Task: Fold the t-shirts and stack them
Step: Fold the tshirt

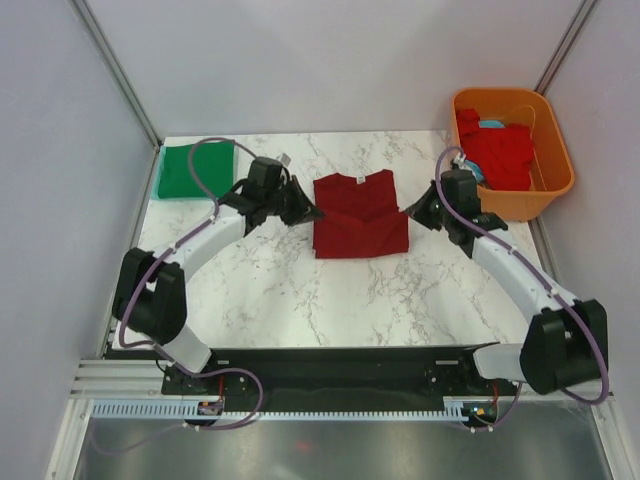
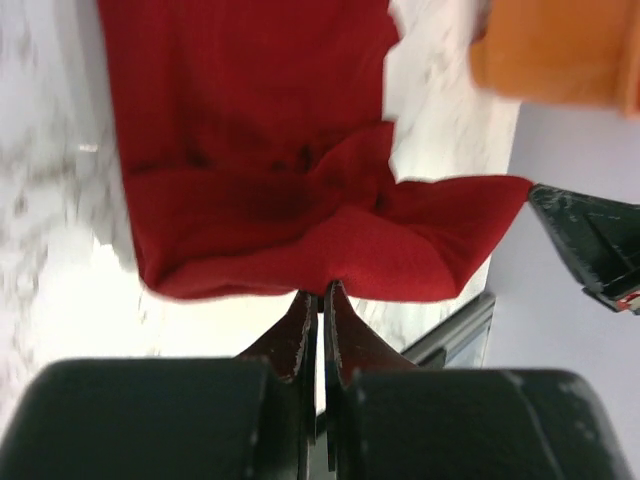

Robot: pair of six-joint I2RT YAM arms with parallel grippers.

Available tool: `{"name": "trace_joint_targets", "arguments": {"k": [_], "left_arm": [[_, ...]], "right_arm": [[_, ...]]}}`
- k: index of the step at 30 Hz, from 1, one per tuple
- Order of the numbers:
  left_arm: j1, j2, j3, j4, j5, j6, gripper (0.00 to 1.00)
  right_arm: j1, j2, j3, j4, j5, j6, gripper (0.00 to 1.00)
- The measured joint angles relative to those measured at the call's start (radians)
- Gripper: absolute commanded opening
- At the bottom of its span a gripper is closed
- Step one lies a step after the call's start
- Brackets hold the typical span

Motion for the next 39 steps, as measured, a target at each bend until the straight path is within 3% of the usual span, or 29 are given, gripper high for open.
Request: {"name": "trace_joint_targets", "arguments": {"k": [11,19,20,23,27,29,32,34,39], "left_arm": [[0.103,0.389,0.517,0.008,-0.027,0.066,0.02],[0.164,0.752,0.835,0.005,0.015,0.064,0.02],[0.17,0.785,0.867,0.005,0.02,0.061,0.04],[0.191,0.904,0.996,0.0,0.059,0.047,0.21],[0.215,1.025,1.14,0.009,0.092,0.018,0.37],[0.227,1.038,1.149,0.012,0.1,0.009,0.46],[0.24,1.035,1.139,0.021,0.119,0.018,0.5],[0.247,1.008,1.093,0.035,0.122,0.038,0.5],[0.249,0.834,0.815,0.036,0.123,0.114,0.5]], "right_arm": [[-0.042,0.467,0.496,0.067,0.028,-0.037,0.0],[-0.101,0.76,0.738,0.101,-0.016,-0.044,0.0],[-0.11,0.797,0.76,0.115,-0.033,-0.044,0.0],[-0.133,0.908,0.837,0.138,-0.093,-0.044,0.0],[-0.154,1.077,0.982,0.165,-0.17,-0.043,0.23],[-0.163,1.161,1.073,0.15,-0.217,-0.054,0.39],[-0.166,1.204,1.128,0.11,-0.248,-0.098,0.47],[-0.166,1.193,1.129,0.084,-0.26,-0.138,0.49],[-0.164,1.116,1.094,0.006,-0.285,-0.239,0.53]]}}
